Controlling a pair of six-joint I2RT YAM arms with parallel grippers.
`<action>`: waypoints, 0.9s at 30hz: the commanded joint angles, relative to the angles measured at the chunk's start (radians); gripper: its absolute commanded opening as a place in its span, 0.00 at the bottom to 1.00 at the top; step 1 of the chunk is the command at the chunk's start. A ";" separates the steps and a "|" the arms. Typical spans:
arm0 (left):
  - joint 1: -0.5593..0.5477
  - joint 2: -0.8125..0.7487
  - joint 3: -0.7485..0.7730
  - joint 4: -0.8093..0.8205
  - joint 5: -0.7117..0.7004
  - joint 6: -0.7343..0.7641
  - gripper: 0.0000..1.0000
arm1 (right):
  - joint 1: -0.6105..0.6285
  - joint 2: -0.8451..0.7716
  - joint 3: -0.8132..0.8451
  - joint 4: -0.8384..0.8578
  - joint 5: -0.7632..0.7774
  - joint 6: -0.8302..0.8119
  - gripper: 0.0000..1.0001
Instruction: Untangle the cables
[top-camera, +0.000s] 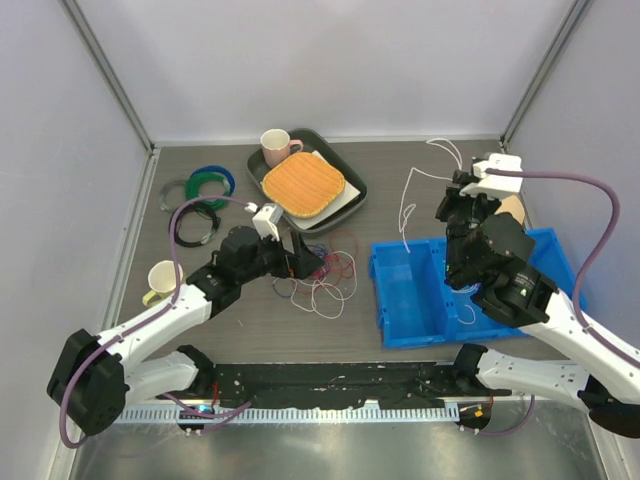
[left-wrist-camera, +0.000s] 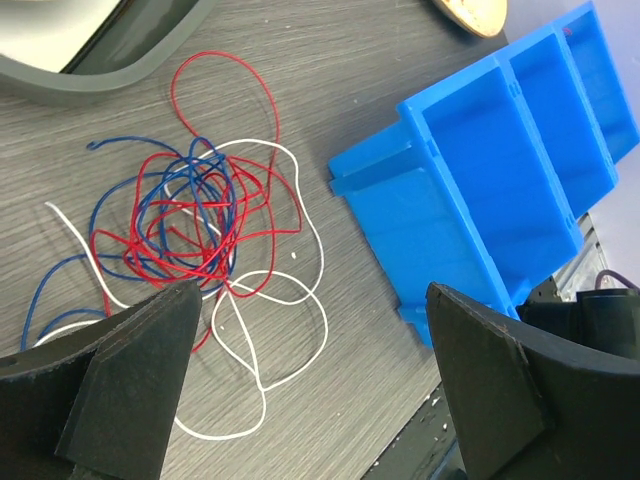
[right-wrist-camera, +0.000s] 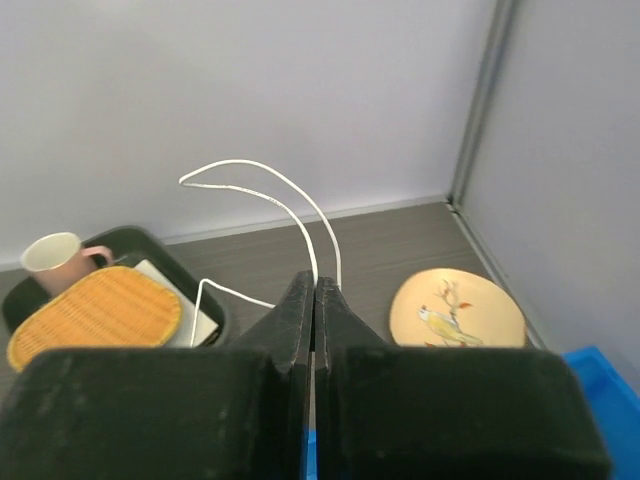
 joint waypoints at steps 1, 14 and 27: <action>-0.001 -0.016 0.023 -0.054 -0.038 -0.017 1.00 | -0.010 -0.041 -0.064 0.051 0.205 0.013 0.01; -0.003 0.081 0.080 -0.133 -0.101 -0.034 1.00 | -0.062 -0.129 -0.133 0.052 0.524 0.004 0.01; -0.003 0.187 0.126 -0.151 -0.118 0.012 1.00 | -0.064 -0.083 -0.116 -0.150 0.553 0.180 0.01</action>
